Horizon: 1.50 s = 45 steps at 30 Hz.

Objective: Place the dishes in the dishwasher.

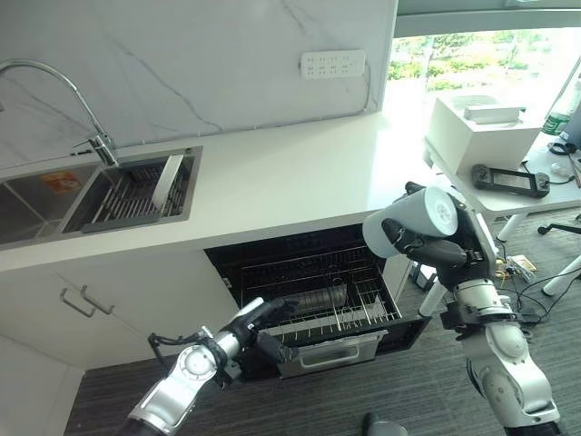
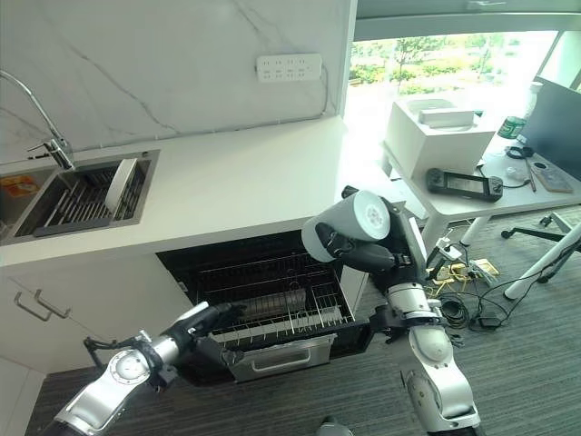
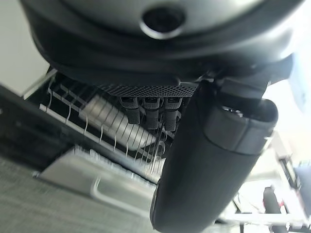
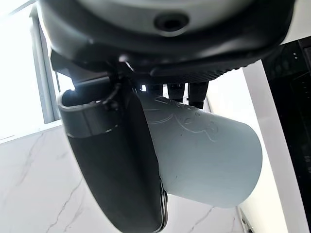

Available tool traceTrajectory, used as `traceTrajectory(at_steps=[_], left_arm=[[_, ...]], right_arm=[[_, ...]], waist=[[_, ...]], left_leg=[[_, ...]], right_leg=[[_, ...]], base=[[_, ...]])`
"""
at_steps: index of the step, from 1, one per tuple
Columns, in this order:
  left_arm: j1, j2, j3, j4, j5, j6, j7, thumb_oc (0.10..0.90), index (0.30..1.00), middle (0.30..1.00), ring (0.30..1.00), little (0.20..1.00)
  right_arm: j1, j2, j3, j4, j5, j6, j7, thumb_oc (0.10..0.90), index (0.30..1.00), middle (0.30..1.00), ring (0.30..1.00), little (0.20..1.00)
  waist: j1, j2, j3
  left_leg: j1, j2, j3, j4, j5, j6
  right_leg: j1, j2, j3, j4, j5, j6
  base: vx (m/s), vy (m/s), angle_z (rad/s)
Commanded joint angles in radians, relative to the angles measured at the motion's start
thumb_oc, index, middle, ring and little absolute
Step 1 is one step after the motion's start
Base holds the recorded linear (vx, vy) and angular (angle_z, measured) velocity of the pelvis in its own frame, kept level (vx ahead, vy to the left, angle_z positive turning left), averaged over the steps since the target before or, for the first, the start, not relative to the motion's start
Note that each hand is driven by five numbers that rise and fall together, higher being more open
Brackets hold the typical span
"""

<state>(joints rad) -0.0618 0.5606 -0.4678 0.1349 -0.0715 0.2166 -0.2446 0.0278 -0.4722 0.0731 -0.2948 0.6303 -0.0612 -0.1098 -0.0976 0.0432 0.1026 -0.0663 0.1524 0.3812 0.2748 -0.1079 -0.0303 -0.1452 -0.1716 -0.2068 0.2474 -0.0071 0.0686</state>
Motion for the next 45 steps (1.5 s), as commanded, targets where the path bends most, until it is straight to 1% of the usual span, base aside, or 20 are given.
traceTrajectory(at_steps=[1,3,8,12,13,14,15,16,19,21,24,25,26,28,31,37,40,42,43,45], left_arm=[[-0.1,-0.003,0.038,-0.021,0.035,-0.033,0.054,0.8,0.9,0.9,0.9,0.9],[-0.118,-0.017,0.02,0.021,0.034,-0.042,0.075,0.8,0.9,0.9,0.9,0.9],[-0.15,-0.065,-0.013,0.117,0.066,-0.019,0.093,0.8,0.9,0.9,0.9,0.9],[-0.146,-0.122,-0.042,0.268,0.107,0.012,0.105,0.8,0.9,0.9,0.9,0.9],[-0.146,-0.124,-0.042,0.274,0.108,0.012,0.104,0.8,0.9,0.9,0.9,0.9],[-0.144,-0.145,-0.047,0.327,0.121,0.025,0.082,0.8,0.9,0.9,0.9,0.9],[-0.144,-0.164,-0.055,0.381,0.133,0.03,0.044,0.8,0.9,0.9,0.9,0.9],[-0.145,-0.18,-0.065,0.415,0.127,0.059,-0.025,0.8,0.9,0.9,0.9,0.9],[-0.146,-0.217,-0.086,0.474,0.151,0.114,-0.156,0.8,0.9,0.9,0.9,0.9],[-0.151,-0.23,-0.124,0.516,0.204,0.2,-0.356,0.8,0.9,0.9,0.9,0.9],[-0.153,-0.233,-0.16,0.558,0.244,0.254,-0.578,0.8,0.9,0.9,0.9,0.9],[-0.154,-0.234,-0.168,0.566,0.242,0.264,-0.629,0.8,0.9,0.9,0.9,0.9],[-0.162,-0.23,-0.189,0.56,0.249,0.282,-0.728,0.8,0.9,0.9,0.9,0.9],[-0.161,-0.201,-0.223,0.521,0.258,0.302,-0.86,0.8,0.9,0.9,0.9,0.9],[-0.16,-0.158,-0.261,0.466,0.263,0.289,-0.999,0.8,0.9,0.9,0.9,0.9],[-0.18,-0.075,-0.313,0.295,0.302,0.269,-1.152,0.8,0.9,0.9,0.9,0.9],[-0.187,-0.05,-0.298,0.216,0.273,0.288,-1.158,0.8,0.9,0.9,0.9,0.9],[-0.188,-0.037,-0.274,0.176,0.231,0.296,-1.09,0.8,0.9,0.9,0.9,0.9],[-0.189,-0.03,-0.256,0.158,0.2,0.297,-1.044,0.8,0.9,0.9,0.9,0.9],[-0.198,0.007,-0.139,0.029,0.048,0.334,-0.855,0.8,0.9,0.9,0.9,0.9]], right_arm=[[-0.145,-0.032,-0.047,-0.069,0.013,-0.108,0.009,0.4,0.3,0.3,0.3,0.3],[-0.15,-0.031,-0.038,-0.072,0.01,-0.104,0.008,0.4,0.3,0.3,0.3,0.3],[-0.157,-0.025,-0.029,-0.071,0.016,-0.088,0.02,0.4,0.3,0.3,0.3,0.3],[-0.158,-0.017,-0.026,-0.077,0.016,-0.065,0.046,0.4,0.3,0.3,0.3,0.3],[-0.158,-0.017,-0.027,-0.078,0.017,-0.064,0.047,0.4,0.3,0.3,0.3,0.3],[-0.158,-0.019,-0.029,-0.08,0.023,-0.056,0.056,0.4,0.3,0.3,0.3,0.3],[-0.161,-0.017,-0.029,-0.081,0.021,-0.048,0.062,0.4,0.3,0.3,0.3,0.3],[-0.165,-0.017,-0.028,-0.085,0.02,-0.037,0.064,0.4,0.3,0.3,0.3,0.3],[-0.172,-0.015,-0.022,-0.092,0.018,-0.02,0.071,0.4,0.3,0.3,0.3,0.3],[-0.185,-0.015,-0.015,-0.094,0.022,0.002,0.08,0.4,0.3,0.3,0.3,0.3],[-0.211,-0.02,0.001,-0.09,0.024,0.023,0.088,0.4,0.3,0.3,0.3,0.3],[-0.219,-0.02,0.009,-0.088,0.023,0.027,0.089,0.4,0.3,0.3,0.3,0.3],[-0.229,-0.018,0.023,-0.085,0.017,0.034,0.089,0.4,0.3,0.3,0.3,0.3],[-0.238,-0.024,0.028,-0.075,0.019,0.038,0.098,0.4,0.3,0.3,0.3,0.3],[-0.254,-0.035,0.032,-0.063,0.018,0.046,0.109,0.4,0.3,0.3,0.3,0.3],[-0.267,-0.046,0.026,-0.044,0.013,0.059,0.123,0.4,0.3,0.3,0.3,0.3],[-0.252,-0.048,0.021,-0.051,0.008,0.057,0.123,0.4,0.3,0.3,0.3,0.3],[-0.237,-0.045,0.015,-0.048,-0.001,0.048,0.128,0.4,0.3,0.3,0.3,0.3],[-0.23,-0.045,0.012,-0.048,-0.005,0.044,0.128,0.4,0.3,0.3,0.3,0.3],[-0.19,-0.046,-0.009,-0.063,-0.018,0.029,0.119,0.4,0.3,0.3,0.3,0.3]], waist=[[-0.01,0.0,-0.004],[-0.014,-0.001,-0.005],[-0.025,-0.002,-0.009],[-0.037,-0.004,-0.016],[-0.037,-0.004,-0.016],[-0.041,-0.006,-0.018],[-0.046,-0.007,-0.021],[-0.05,-0.008,-0.023],[-0.059,-0.004,-0.024],[-0.071,0.002,-0.025],[-0.083,0.012,-0.023],[-0.086,0.014,-0.023],[-0.09,0.021,-0.023],[-0.094,0.028,-0.023],[-0.096,0.038,-0.022],[-0.093,0.049,-0.021],[-0.087,0.047,-0.022],[-0.08,0.046,-0.022],[-0.077,0.045,-0.023],[-0.06,0.039,-0.026]], left_leg=[[0.047,0.03,-0.093,0.025,-0.144,-0.027],[0.049,0.031,-0.087,0.025,-0.144,-0.028],[0.058,0.035,-0.075,0.025,-0.148,-0.026],[0.063,0.038,-0.062,0.025,-0.15,-0.026],[0.063,0.038,-0.061,0.025,-0.15,-0.026],[0.065,0.039,-0.056,0.025,-0.152,-0.026],[0.066,0.04,-0.052,0.025,-0.153,-0.025],[0.067,0.04,-0.049,0.025,-0.153,-0.025],[0.068,0.041,-0.041,0.025,-0.154,-0.024],[0.071,0.041,-0.035,0.025,-0.155,-0.023],[0.073,0.04,-0.029,0.025,-0.157,-0.022],[0.073,0.04,-0.027,0.025,-0.157,-0.022],[0.073,0.039,-0.024,0.025,-0.159,-0.02],[0.075,0.038,-0.02,0.025,-0.16,-0.021],[0.076,0.037,-0.019,0.025,-0.162,-0.021],[0.073,0.032,-0.025,0.025,-0.165,-0.017],[0.072,0.03,-0.029,0.025,-0.166,-0.016],[0.071,0.029,-0.033,0.025,-0.165,-0.015],[0.07,0.029,-0.034,0.025,-0.164,-0.015],[0.065,0.029,-0.043,0.025,-0.159,-0.016]], right_leg=[[0.066,0.007,0.004,0.053,-0.189,0.08],[0.065,0.009,0.007,0.053,-0.189,0.08],[0.069,0.016,0.015,0.053,-0.19,0.079],[0.069,0.022,0.023,0.053,-0.194,0.077],[0.069,0.022,0.023,0.053,-0.194,0.077],[0.069,0.022,0.025,0.053,-0.195,0.077],[0.068,0.024,0.027,0.053,-0.195,0.077],[0.067,0.025,0.029,0.053,-0.194,0.078],[0.065,0.027,0.031,0.053,-0.195,0.077],[0.065,0.031,0.033,0.053,-0.197,0.077],[0.063,0.033,0.036,0.053,-0.2,0.077],[0.062,0.034,0.037,0.053,-0.201,0.076],[0.063,0.036,0.039,0.053,-0.204,0.075],[0.065,0.036,0.041,0.053,-0.206,0.076],[0.067,0.034,0.042,0.053,-0.208,0.075],[0.071,0.03,0.046,0.053,-0.211,0.079],[0.074,0.026,0.039,0.053,-0.21,0.079],[0.076,0.024,0.034,0.053,-0.21,0.078],[0.076,0.023,0.031,0.053,-0.209,0.077],[0.079,0.018,0.016,0.053,-0.207,0.075]], base=[[0.0,-0.01,-0.03],[0.0,-0.01,-0.05],[0.01,-0.009,-0.05],[0.01,-0.003,-0.1],[0.02,-0.004,-0.04],[0.02,-0.007,-0.05],[0.02,-0.011,-0.05],[0.02,-0.008,-0.06],[0.01,0.003,-0.05],[0.0,0.01,-0.02],[0.0,0.027,-0.1],[0.0,0.039,-0.16],[0.01,0.044,-0.14],[0.01,0.046,-0.07],[0.01,0.044,-0.02],[0.01,0.021,-0.01],[0.01,0.003,0.06],[0.01,-0.001,0.03],[0.0,0.0,0.0],[0.01,-0.013,0.02]])
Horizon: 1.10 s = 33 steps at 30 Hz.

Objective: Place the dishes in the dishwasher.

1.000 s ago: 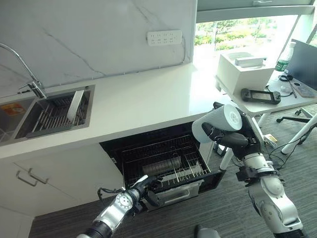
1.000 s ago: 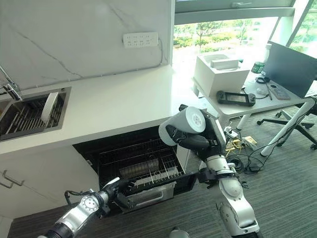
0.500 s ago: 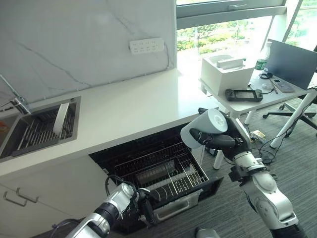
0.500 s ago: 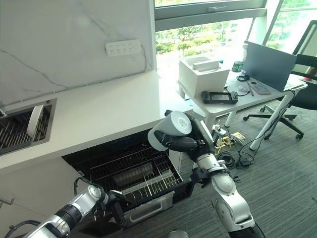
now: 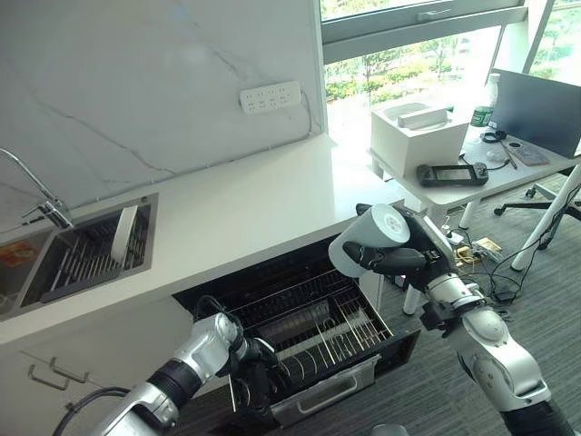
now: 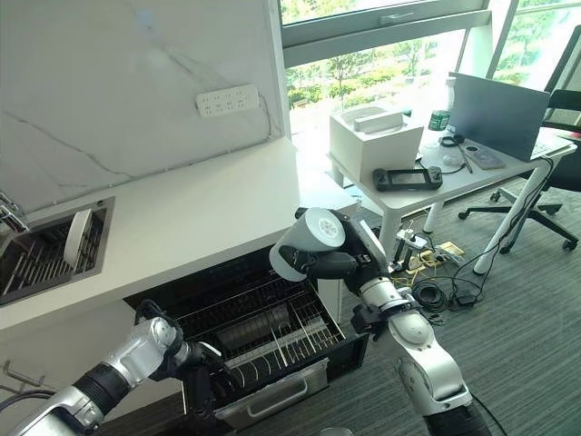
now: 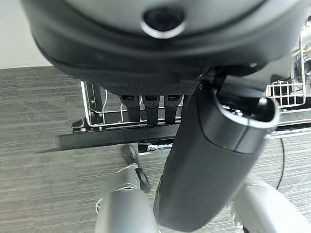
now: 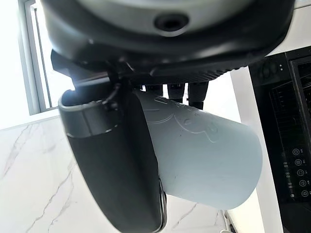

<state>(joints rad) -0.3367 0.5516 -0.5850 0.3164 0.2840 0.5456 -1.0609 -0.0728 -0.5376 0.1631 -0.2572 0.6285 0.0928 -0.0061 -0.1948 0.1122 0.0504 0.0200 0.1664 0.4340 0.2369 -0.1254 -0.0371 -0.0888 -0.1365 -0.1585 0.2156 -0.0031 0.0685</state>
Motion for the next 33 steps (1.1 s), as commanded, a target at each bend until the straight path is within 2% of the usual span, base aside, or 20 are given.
traceTrajectory(at_steps=[1,2,4,5,7,8,10,11,13,16,20,21,23,24,26,28,31,33], left_arm=[[0.079,0.042,0.044,-0.225,-0.416,0.007,0.087,0.8,0.9,0.9,0.9,0.9],[0.082,0.049,0.073,-0.25,-0.453,0.012,0.132,0.8,0.9,0.9,0.9,0.9],[0.096,0.092,0.207,-0.342,-0.624,-0.018,0.294,0.8,0.9,0.9,0.9,0.9],[0.111,0.107,0.301,-0.373,-0.753,-0.073,0.408,0.8,0.9,0.9,0.9,0.9],[0.132,0.096,0.381,-0.38,-0.841,-0.128,0.497,0.8,0.9,0.9,0.9,0.9],[0.154,0.074,0.462,-0.372,-0.921,-0.218,0.591,0.8,0.9,0.9,0.9,0.9],[0.177,0.021,0.527,-0.359,-1.016,-0.321,0.702,0.8,0.9,0.9,0.9,0.9],[0.189,-0.021,0.556,-0.346,-1.037,-0.395,0.772,0.8,0.9,0.9,0.9,0.9],[0.21,-0.089,0.57,-0.337,-1.025,-0.501,0.89,0.8,0.9,0.9,0.9,0.9],[0.24,-0.168,0.567,-0.351,-0.99,-0.542,0.974,0.8,0.9,0.9,0.9,0.9],[0.26,-0.198,0.537,-0.39,-0.952,-0.527,1.056,0.8,0.9,0.9,0.9,0.9],[0.222,-0.18,0.513,-0.388,-0.934,-0.522,1.068,0.8,0.9,0.9,0.9,0.9],[0.186,-0.163,0.495,-0.385,-0.934,-0.525,1.079,0.8,0.9,0.9,0.9,0.9],[0.146,-0.142,0.481,-0.378,-0.949,-0.535,1.091,0.8,0.9,0.9,0.9,0.9],[0.052,-0.088,0.465,-0.374,-1.011,-0.54,1.118,0.8,0.9,0.9,0.9,0.9],[-0.001,-0.064,0.454,-0.384,-1.051,-0.543,1.14,0.8,0.9,0.9,0.9,0.9],[-0.03,-0.065,0.427,-0.406,-1.065,-0.539,1.164,0.8,0.9,0.9,0.9,0.9],[-0.029,-0.062,0.419,-0.422,-1.067,-0.535,1.17,0.8,0.9,0.9,0.9,0.9]], right_arm=[[-0.067,0.022,-0.115,-0.101,-0.028,-0.141,0.019,0.4,0.3,0.3,0.3,0.3],[-0.059,0.022,-0.12,-0.103,-0.035,-0.146,0.018,0.4,0.3,0.3,0.3,0.3],[-0.024,0.019,-0.15,-0.11,-0.047,-0.166,0.013,0.4,0.3,0.3,0.3,0.3],[-0.006,0.02,-0.169,-0.105,-0.057,-0.176,0.015,0.4,0.3,0.3,0.3,0.3],[0.004,0.029,-0.182,-0.094,-0.074,-0.182,0.021,0.4,0.3,0.3,0.3,0.3],[0.009,0.04,-0.192,-0.078,-0.096,-0.182,0.021,0.4,0.3,0.3,0.3,0.3],[0.005,0.048,-0.194,-0.054,-0.116,-0.178,0.014,0.4,0.3,0.3,0.3,0.3],[-0.002,0.052,-0.186,-0.03,-0.131,-0.176,0.005,0.4,0.3,0.3,0.3,0.3],[-0.014,0.056,-0.174,-0.003,-0.155,-0.156,-0.018,0.4,0.3,0.3,0.3,0.3],[-0.016,0.06,-0.17,0.008,-0.185,-0.117,-0.038,0.4,0.3,0.3,0.3,0.3],[-0.009,0.038,-0.189,0.055,-0.229,-0.061,-0.085,0.4,0.3,0.3,0.3,0.3],[-0.039,0.025,-0.175,0.089,-0.236,-0.071,-0.129,0.4,0.3,0.3,0.3,0.3],[-0.074,0.017,-0.161,0.114,-0.241,-0.081,-0.161,0.4,0.3,0.3,0.3,0.3],[-0.12,0.004,-0.148,0.135,-0.242,-0.088,-0.186,0.4,0.3,0.3,0.3,0.3],[-0.241,-0.03,-0.126,0.164,-0.262,-0.056,-0.234,0.4,0.3,0.3,0.3,0.3],[-0.327,-0.061,-0.103,0.181,-0.278,-0.022,-0.265,0.4,0.3,0.3,0.3,0.3],[-0.392,-0.097,-0.077,0.217,-0.275,-0.008,-0.282,0.4,0.3,0.3,0.3,0.3],[-0.416,-0.116,-0.068,0.232,-0.274,-0.016,-0.284,0.4,0.3,0.3,0.3,0.3]], waist=[[0.047,-0.033,0.028],[0.051,-0.034,0.029],[0.07,-0.038,0.033],[0.083,-0.041,0.034],[0.093,-0.045,0.035],[0.107,-0.051,0.034],[0.119,-0.061,0.031],[0.125,-0.067,0.03],[0.138,-0.08,0.032],[0.148,-0.095,0.034],[0.164,-0.131,0.063],[0.174,-0.144,0.104],[0.179,-0.148,0.133],[0.18,-0.151,0.167],[0.178,-0.146,0.258],[0.175,-0.136,0.325],[0.175,-0.132,0.384],[0.18,-0.135,0.403]], left_leg=[[-0.024,0.014,-0.102,0.063,-0.138,-0.011],[-0.024,0.013,-0.105,0.063,-0.137,-0.011],[-0.027,0.012,-0.116,0.063,-0.132,-0.014],[-0.029,0.011,-0.122,0.063,-0.129,-0.016],[-0.03,0.01,-0.127,0.063,-0.127,-0.017],[-0.032,0.01,-0.134,0.063,-0.124,-0.019],[-0.035,0.009,-0.143,0.063,-0.123,-0.022],[-0.037,0.009,-0.149,0.063,-0.122,-0.025],[-0.043,0.007,-0.162,0.063,-0.119,-0.028],[-0.05,0.005,-0.177,0.063,-0.119,-0.029],[-0.07,0.009,-0.191,0.063,-0.114,-0.032],[-0.112,0.009,-0.205,0.063,-0.106,-0.03],[-0.149,0.008,-0.217,0.063,-0.099,-0.028],[-0.184,0.007,-0.226,0.063,-0.09,-0.026],[-0.262,-0.002,-0.246,0.063,-0.068,-0.021],[-0.312,-0.008,-0.257,0.063,-0.051,-0.019],[-0.346,-0.013,-0.262,0.063,-0.045,-0.019],[-0.356,-0.014,-0.261,0.063,-0.046,-0.019]], right_leg=[[0.024,-0.019,-0.038,0.084,-0.209,0.074],[0.026,-0.021,-0.041,0.084,-0.208,0.074],[0.03,-0.026,-0.052,0.084,-0.204,0.073],[0.033,-0.029,-0.058,0.084,-0.202,0.072],[0.036,-0.032,-0.064,0.084,-0.203,0.072],[0.039,-0.036,-0.07,0.084,-0.203,0.071],[0.041,-0.04,-0.076,0.084,-0.206,0.069],[0.042,-0.041,-0.08,0.084,-0.207,0.067],[0.043,-0.042,-0.085,0.084,-0.209,0.061],[0.043,-0.041,-0.091,0.084,-0.213,0.056],[0.026,-0.036,-0.095,0.084,-0.202,0.057],[-0.016,-0.033,-0.086,0.084,-0.185,0.063],[-0.052,-0.03,-0.079,0.084,-0.171,0.065],[-0.087,-0.026,-0.073,0.084,-0.159,0.066],[-0.16,-0.02,-0.057,0.084,-0.135,0.061],[-0.205,-0.019,-0.047,0.084,-0.122,0.053],[-0.242,-0.022,-0.044,0.084,-0.115,0.05],[-0.253,-0.023,-0.049,0.084,-0.113,0.053]], base=[[0.01,-0.024,0.11],[0.01,-0.019,0.19],[0.01,-0.015,0.31],[0.02,-0.015,0.29],[0.02,-0.012,0.22],[0.03,-0.016,0.17],[0.03,-0.026,0.13],[0.03,-0.037,0.19],[0.03,-0.043,0.12],[0.03,-0.055,0.12],[0.01,-0.175,0.09],[-0.18,-0.262,0.08],[-0.27,-0.197,0.12],[-0.43,-0.162,0.09],[-0.45,-0.094,0.05],[-0.27,-0.011,0.01],[-0.14,-0.015,-0.09],[-0.09,-0.042,-0.1]])
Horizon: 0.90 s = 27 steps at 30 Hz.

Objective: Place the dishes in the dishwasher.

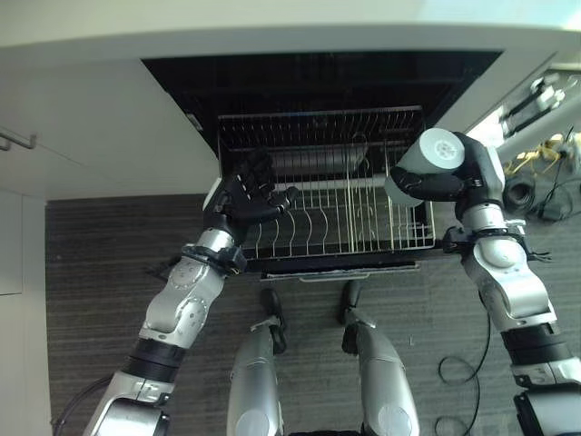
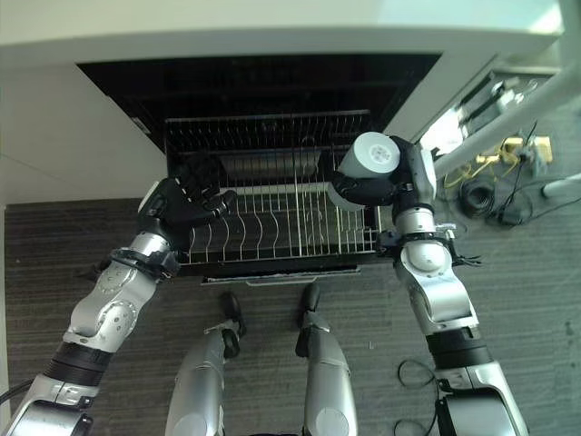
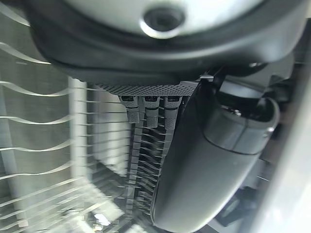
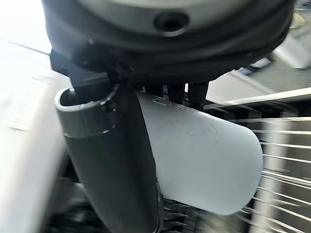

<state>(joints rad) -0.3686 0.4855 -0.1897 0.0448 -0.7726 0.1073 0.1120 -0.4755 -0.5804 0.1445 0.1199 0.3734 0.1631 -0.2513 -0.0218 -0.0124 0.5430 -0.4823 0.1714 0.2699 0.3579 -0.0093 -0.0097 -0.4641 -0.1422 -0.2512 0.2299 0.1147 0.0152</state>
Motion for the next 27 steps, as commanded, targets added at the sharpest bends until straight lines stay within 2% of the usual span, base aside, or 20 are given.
traceTrajectory(at_steps=[1,8,16,21,27], left_arm=[[0.003,0.007,0.024,-0.155,-0.005,-0.092,-0.007,0.8,0.9,0.9,0.9,0.9],[-0.025,0.054,0.039,-0.169,-0.037,-0.099,-0.02,0.8,0.9,0.9,0.9,0.9],[-0.042,0.093,0.038,-0.181,-0.059,-0.099,-0.028,0.8,0.9,0.9,0.9,0.9],[-0.053,0.115,0.025,-0.173,-0.075,-0.097,-0.04,0.8,0.9,0.9,0.9,0.9],[-0.086,0.14,0.006,-0.159,-0.091,-0.087,-0.051,0.8,0.9,0.9,0.9,0.9]], right_arm=[[-0.027,-0.086,-0.046,-0.14,-0.022,-0.083,-0.042,0.4,0.3,0.3,0.3,0.3],[-0.118,-0.16,-0.047,-0.097,-0.029,-0.058,-0.075,0.4,0.3,0.3,0.3,0.3],[-0.207,-0.261,-0.044,-0.025,-0.008,0.009,-0.088,0.4,0.3,0.3,0.3,0.3],[-0.294,-0.311,0.018,0.069,0.013,0.102,-0.02,0.4,0.3,0.3,0.3,0.3],[-0.392,-0.344,0.118,0.21,0.029,0.163,0.051,0.4,0.3,0.3,0.3,0.3]], waist=[[0.011,-0.013,-0.082],[0.024,-0.016,-0.062],[0.035,-0.016,-0.057],[0.054,-0.023,-0.054],[0.072,-0.025,-0.048]], left_leg=[[0.141,-0.019,-0.097,-0.058,-0.162,-0.047],[0.127,-0.008,-0.089,-0.058,-0.151,-0.06],[0.118,-0.013,-0.089,-0.058,-0.151,-0.061],[0.115,-0.017,-0.091,-0.058,-0.152,-0.059],[0.113,-0.017,-0.092,-0.058,-0.148,-0.06]], right_leg=[[0.117,-0.019,0.04,0.07,-0.23,0.108],[0.107,-0.029,0.02,0.07,-0.229,0.114],[0.1,-0.033,0.013,0.07,-0.228,0.115],[0.1,-0.038,0.001,0.07,-0.227,0.117],[0.104,-0.046,-0.018,0.07,-0.225,0.119]], base=[[-0.06,-0.039,0.0],[-0.02,-0.01,-0.01],[0.0,0.0,0.0],[0.0,0.0,0.0],[0.0,-0.011,0.01]])
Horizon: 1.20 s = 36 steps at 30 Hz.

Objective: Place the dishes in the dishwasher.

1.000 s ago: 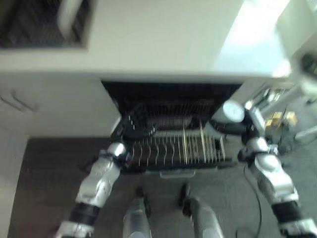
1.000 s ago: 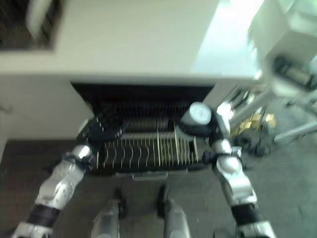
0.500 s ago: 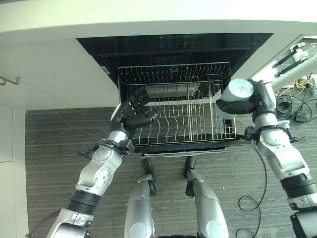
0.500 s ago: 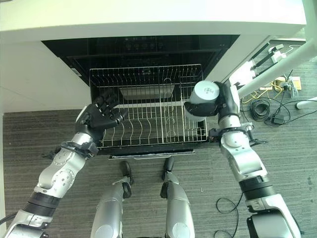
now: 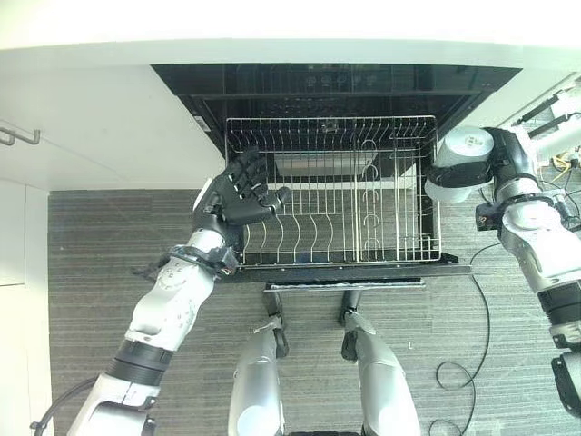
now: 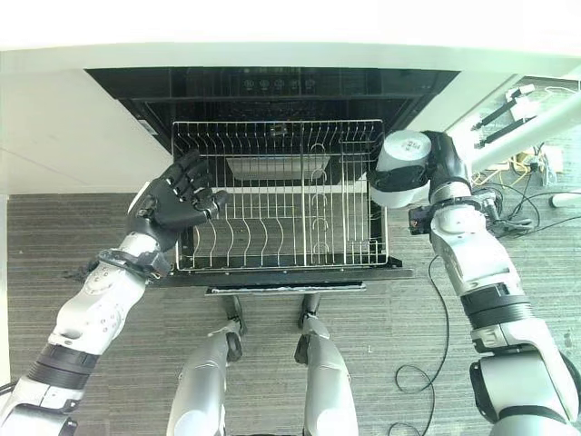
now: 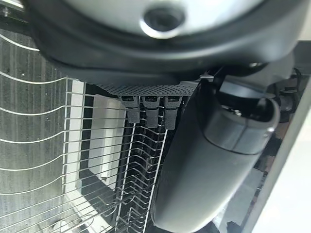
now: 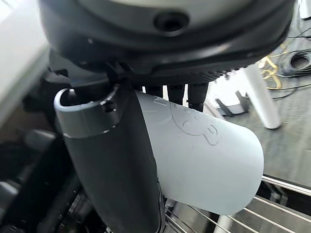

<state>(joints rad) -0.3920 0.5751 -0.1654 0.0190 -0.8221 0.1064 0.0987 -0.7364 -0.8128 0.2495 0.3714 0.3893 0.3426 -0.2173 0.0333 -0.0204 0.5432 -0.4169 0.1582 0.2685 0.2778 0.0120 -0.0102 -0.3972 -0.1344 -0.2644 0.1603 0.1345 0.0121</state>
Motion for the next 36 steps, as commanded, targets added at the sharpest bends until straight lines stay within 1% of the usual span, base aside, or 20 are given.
traceTrajectory(at_steps=[1,3,8,14,18,21,22,23,24,25,33,36], left_arm=[[-0.072,0.058,-0.021,-0.129,-0.049,-0.084,-0.04,0.8,0.9,0.9,0.9,0.9],[-0.082,0.067,-0.026,-0.123,-0.059,-0.083,-0.043,0.8,0.9,0.9,0.9,0.9],[-0.099,0.077,-0.037,-0.114,-0.075,-0.085,-0.052,0.8,0.9,0.9,0.9,0.9],[-0.119,0.08,-0.05,-0.102,-0.083,-0.088,-0.063,0.8,0.9,0.9,0.9,0.9],[-0.129,0.078,-0.058,-0.095,-0.092,-0.092,-0.065,0.8,0.9,0.9,0.9,0.9],[-0.136,0.074,-0.068,-0.092,-0.096,-0.096,-0.066,0.8,0.9,0.9,0.9,0.9],[-0.139,0.071,-0.069,-0.09,-0.098,-0.096,-0.068,0.8,0.9,0.9,0.9,0.9],[-0.139,0.068,-0.069,-0.089,-0.096,-0.097,-0.071,0.8,0.9,0.9,0.9,0.9],[-0.139,0.068,-0.072,-0.087,-0.097,-0.101,-0.072,0.8,0.9,0.9,0.9,0.9],[-0.14,0.069,-0.072,-0.088,-0.101,-0.101,-0.072,0.8,0.9,0.9,0.9,0.9],[-0.133,0.071,-0.08,-0.095,-0.102,-0.11,-0.069,0.8,0.9,0.9,0.9,0.9],[-0.126,0.069,-0.08,-0.099,-0.097,-0.113,-0.071,0.8,0.9,0.9,0.9,0.9]], right_arm=[[-0.163,-0.12,0.037,-0.003,0.031,-0.011,0.036,0.4,0.3,0.3,0.3,0.3],[-0.202,-0.129,0.068,0.038,0.044,0.006,0.055,0.4,0.3,0.3,0.3,0.3],[-0.269,-0.128,0.115,0.126,0.107,0.016,0.096,0.4,0.3,0.3,0.3,0.3],[-0.32,-0.118,0.155,0.191,0.095,0.031,0.15,0.4,0.3,0.3,0.3,0.3],[-0.349,-0.106,0.181,0.23,0.131,0.048,0.166,0.4,0.3,0.3,0.3,0.3],[-0.369,-0.091,0.194,0.263,0.112,0.056,0.181,0.4,0.3,0.3,0.3,0.3],[-0.381,-0.086,0.202,0.272,0.098,0.071,0.19,0.4,0.3,0.3,0.3,0.3],[-0.384,-0.085,0.206,0.279,0.092,0.075,0.182,0.463,0.394,0.394,0.394,0.394],[-0.388,-0.085,0.211,0.29,0.085,0.069,0.174,0.77,0.855,0.855,0.855,0.855],[-0.395,-0.087,0.213,0.297,0.085,0.076,0.185,0.8,0.9,0.9,0.9,0.9],[-0.408,-0.096,0.224,0.282,0.081,0.073,0.206,0.8,0.9,0.9,0.9,0.9],[-0.411,-0.101,0.223,0.26,0.046,0.07,0.208,0.8,0.9,0.9,0.9,0.9]], waist=[[0.022,-0.016,-0.046],[0.026,-0.015,-0.044],[0.038,-0.013,-0.039],[0.046,-0.011,-0.036],[0.049,-0.006,-0.031],[0.051,0.0,-0.026],[0.052,0.003,-0.025],[0.052,0.004,-0.024],[0.052,0.006,-0.023],[0.052,0.008,-0.023],[0.046,0.01,-0.023],[0.044,0.01,-0.023]], left_leg=[[0.047,-0.005,-0.092,0.022,-0.169,-0.06],[0.046,-0.007,-0.093,0.022,-0.168,-0.06],[0.046,-0.01,-0.096,0.022,-0.166,-0.06],[0.044,-0.013,-0.098,0.022,-0.163,-0.06],[0.043,-0.016,-0.098,0.022,-0.162,-0.06],[0.043,-0.018,-0.098,0.022,-0.162,-0.06],[0.043,-0.019,-0.098,0.022,-0.161,-0.06],[0.043,-0.019,-0.097,0.022,-0.16,-0.06],[0.043,-0.019,-0.096,0.022,-0.16,-0.06],[0.043,-0.019,-0.096,0.022,-0.16,-0.06],[0.04,-0.02,-0.092,0.022,-0.16,-0.059],[0.042,-0.021,-0.091,0.022,-0.16,-0.059]], right_leg=[[0.038,-0.055,-0.007,0.14,-0.244,0.122],[0.039,-0.055,-0.01,0.14,-0.245,0.121],[0.042,-0.057,-0.018,0.14,-0.245,0.12],[0.042,-0.059,-0.024,0.14,-0.243,0.118],[0.039,-0.059,-0.024,0.14,-0.243,0.117],[0.038,-0.059,-0.024,0.14,-0.243,0.115],[0.036,-0.06,-0.024,0.14,-0.243,0.114],[0.037,-0.06,-0.024,0.14,-0.243,0.114],[0.036,-0.061,-0.024,0.14,-0.243,0.114],[0.035,-0.061,-0.024,0.14,-0.243,0.114],[0.027,-0.06,-0.02,0.14,-0.24,0.113],[0.026,-0.058,-0.017,0.14,-0.237,0.114]], base=[[0.0,-0.01,0.03],[0.0,0.0,0.0],[0.0,0.0,0.0],[0.0,0.0,0.0],[0.0,0.0,0.0],[0.0,0.0,0.0],[0.0,0.0,0.0],[0.0,0.0,0.0],[0.0,0.0,0.0],[0.0,0.0,0.0],[0.0,0.0,0.0],[0.0,0.0,0.0]])
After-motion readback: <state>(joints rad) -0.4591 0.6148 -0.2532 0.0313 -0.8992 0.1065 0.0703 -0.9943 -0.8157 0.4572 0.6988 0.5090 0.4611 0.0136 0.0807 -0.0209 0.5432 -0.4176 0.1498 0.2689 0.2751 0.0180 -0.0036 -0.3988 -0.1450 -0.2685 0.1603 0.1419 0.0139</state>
